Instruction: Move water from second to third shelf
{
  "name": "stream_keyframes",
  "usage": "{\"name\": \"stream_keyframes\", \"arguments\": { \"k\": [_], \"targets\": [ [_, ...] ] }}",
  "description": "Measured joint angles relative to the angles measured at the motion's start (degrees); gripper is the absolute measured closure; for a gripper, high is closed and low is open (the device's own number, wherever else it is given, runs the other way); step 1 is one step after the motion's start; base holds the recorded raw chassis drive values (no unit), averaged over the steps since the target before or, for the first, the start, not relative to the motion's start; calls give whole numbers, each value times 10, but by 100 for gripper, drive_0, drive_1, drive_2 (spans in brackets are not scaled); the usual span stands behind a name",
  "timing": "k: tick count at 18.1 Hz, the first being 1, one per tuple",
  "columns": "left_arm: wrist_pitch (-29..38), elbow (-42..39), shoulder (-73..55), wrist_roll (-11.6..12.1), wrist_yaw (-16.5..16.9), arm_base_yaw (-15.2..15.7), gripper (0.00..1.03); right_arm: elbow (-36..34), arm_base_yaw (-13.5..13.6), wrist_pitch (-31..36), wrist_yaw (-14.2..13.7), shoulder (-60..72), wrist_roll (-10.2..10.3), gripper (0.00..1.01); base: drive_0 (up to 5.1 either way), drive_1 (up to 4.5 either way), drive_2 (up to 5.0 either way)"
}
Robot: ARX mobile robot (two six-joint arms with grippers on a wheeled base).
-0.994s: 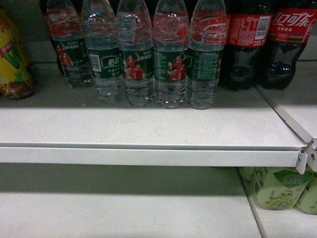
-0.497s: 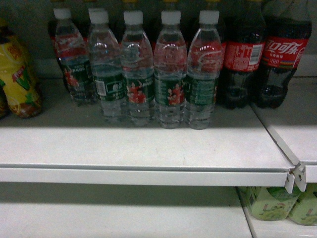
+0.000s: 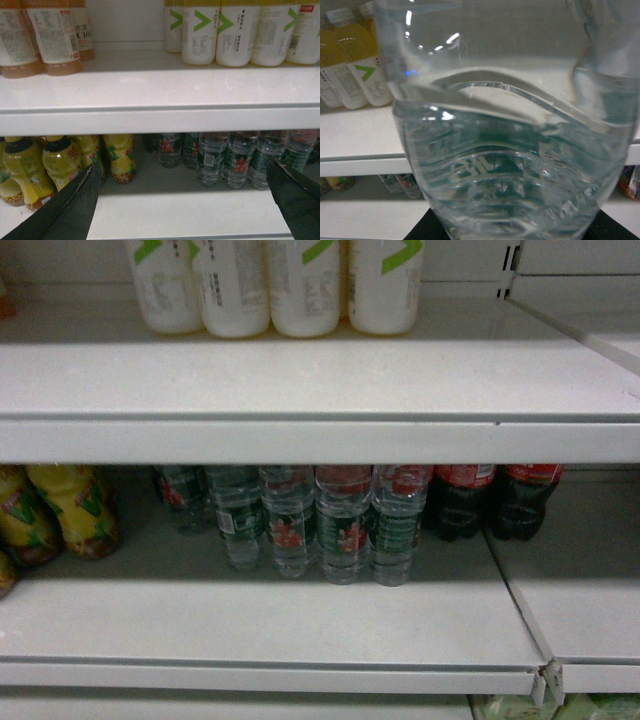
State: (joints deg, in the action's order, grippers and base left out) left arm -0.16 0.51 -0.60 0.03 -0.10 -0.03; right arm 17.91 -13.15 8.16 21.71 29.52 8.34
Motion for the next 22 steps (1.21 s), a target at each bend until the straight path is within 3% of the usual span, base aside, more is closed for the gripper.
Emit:
{"name": "stream_keyframes", "arguments": {
  "k": [22],
  "targets": [
    [0,0,0,0,1,0,5,1,0,0,0,0,2,62,0,0,0]
  ]
}}
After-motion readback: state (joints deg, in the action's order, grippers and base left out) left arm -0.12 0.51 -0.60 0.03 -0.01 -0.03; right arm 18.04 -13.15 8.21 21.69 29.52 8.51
